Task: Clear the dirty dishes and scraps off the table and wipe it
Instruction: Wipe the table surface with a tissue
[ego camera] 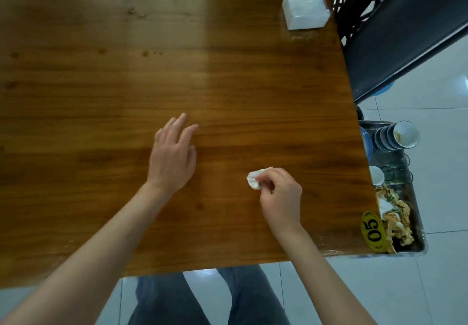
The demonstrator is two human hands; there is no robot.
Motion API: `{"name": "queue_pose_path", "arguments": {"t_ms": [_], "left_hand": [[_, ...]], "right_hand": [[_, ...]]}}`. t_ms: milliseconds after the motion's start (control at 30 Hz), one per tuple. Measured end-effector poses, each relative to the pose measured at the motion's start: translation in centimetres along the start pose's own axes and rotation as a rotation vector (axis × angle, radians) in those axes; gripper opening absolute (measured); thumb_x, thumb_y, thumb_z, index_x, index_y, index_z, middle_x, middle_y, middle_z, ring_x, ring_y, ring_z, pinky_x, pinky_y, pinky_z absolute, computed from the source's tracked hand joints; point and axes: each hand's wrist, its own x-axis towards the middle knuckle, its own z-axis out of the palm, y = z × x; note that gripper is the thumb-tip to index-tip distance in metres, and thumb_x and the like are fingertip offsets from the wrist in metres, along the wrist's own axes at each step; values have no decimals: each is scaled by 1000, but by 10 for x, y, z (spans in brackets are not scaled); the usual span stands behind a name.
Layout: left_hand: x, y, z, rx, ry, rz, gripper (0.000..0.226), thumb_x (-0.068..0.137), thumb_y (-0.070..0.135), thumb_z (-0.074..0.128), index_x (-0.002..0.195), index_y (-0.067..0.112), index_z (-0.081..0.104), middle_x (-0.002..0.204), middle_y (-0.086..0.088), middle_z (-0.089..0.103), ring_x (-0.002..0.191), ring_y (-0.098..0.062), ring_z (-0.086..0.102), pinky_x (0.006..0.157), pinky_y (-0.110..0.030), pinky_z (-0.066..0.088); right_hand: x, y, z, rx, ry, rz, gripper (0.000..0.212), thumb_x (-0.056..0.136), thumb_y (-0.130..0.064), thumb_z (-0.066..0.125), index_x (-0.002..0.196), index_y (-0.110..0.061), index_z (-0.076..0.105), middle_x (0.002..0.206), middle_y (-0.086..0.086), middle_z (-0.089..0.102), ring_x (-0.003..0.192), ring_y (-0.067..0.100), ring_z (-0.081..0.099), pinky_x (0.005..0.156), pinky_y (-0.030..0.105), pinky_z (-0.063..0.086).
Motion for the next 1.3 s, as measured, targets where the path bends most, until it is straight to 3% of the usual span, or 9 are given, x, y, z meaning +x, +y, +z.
{"name": "queue_pose_path", "arguments": {"t_ms": [167,267,333,433,700,1033,1300], "left_hand": [[-45,-126,-52,30,82,-238,47,89,10,56,133,4,44,144,-22,36,135,-38,30,110,-50,26],[-61,-178,-70,48,48,-269,48,87,9,58,133,4,44,142,-22,39,134,-38,32,110,-52,27],[-65,-198,-74,54,-7,-252,48,88,11,58,134,6,45,142,-20,41,135,-37,31,111,-51,26],[-67,-207,-71,47,-60,-216,48,90,18,55,136,11,44,144,-15,41,137,-33,29,113,-49,23],[-59,-209,-58,-14,-117,-106,51,93,27,48,142,18,38,150,-8,34,141,-29,23,113,-44,11],[-73,-236,-62,29,-114,-101,57,86,31,40,140,14,41,148,-11,37,140,-31,26,112,-49,16],[-74,-239,-59,6,-100,-93,56,87,32,39,141,17,40,149,-8,36,141,-28,24,113,-47,13]], "right_hand": [[-14,-51,63,27,3,37,15,88,1,58,87,-8,70,90,3,66,87,14,60,70,17,49],[-15,-87,103,25,38,48,14,87,2,58,89,-6,70,92,5,66,87,15,59,69,10,41],[-14,-111,129,20,48,45,15,87,3,57,88,-5,70,92,6,66,87,16,59,69,12,41],[-10,-136,158,4,64,62,18,87,4,54,88,-4,69,92,6,65,88,19,59,71,21,43],[23,-162,184,-111,90,128,18,90,0,52,98,-5,68,101,8,63,96,20,57,74,18,38],[34,-208,235,-135,-103,-76,21,88,-3,58,107,-6,67,108,8,63,100,18,58,75,15,42],[-4,-200,238,-251,-205,-248,20,88,0,56,99,-6,70,100,7,65,95,19,57,78,26,49]]}}
